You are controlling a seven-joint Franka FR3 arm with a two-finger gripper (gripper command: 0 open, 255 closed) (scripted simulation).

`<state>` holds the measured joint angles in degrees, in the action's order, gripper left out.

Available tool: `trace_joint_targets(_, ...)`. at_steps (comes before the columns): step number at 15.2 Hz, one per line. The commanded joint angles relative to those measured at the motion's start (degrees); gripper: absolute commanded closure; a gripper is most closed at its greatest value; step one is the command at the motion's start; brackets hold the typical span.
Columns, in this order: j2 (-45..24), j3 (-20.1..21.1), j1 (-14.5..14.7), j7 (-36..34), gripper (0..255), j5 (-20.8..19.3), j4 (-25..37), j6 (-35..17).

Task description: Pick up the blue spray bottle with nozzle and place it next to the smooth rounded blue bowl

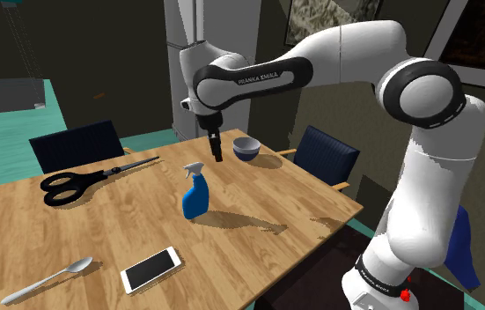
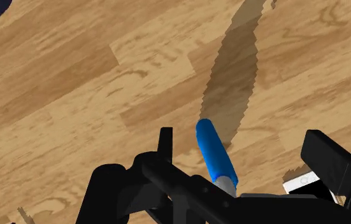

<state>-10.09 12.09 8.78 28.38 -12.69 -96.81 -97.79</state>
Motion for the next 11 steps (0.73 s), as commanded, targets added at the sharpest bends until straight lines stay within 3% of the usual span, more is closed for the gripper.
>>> trace_joint_targets(1,-4.9,0.9,1.5,1.5,0,-2.5,3.7,0.7)
trace_joint_targets(11,-26.1,2.7,10.4,10.9,0,-14.3,20.5,5.3)
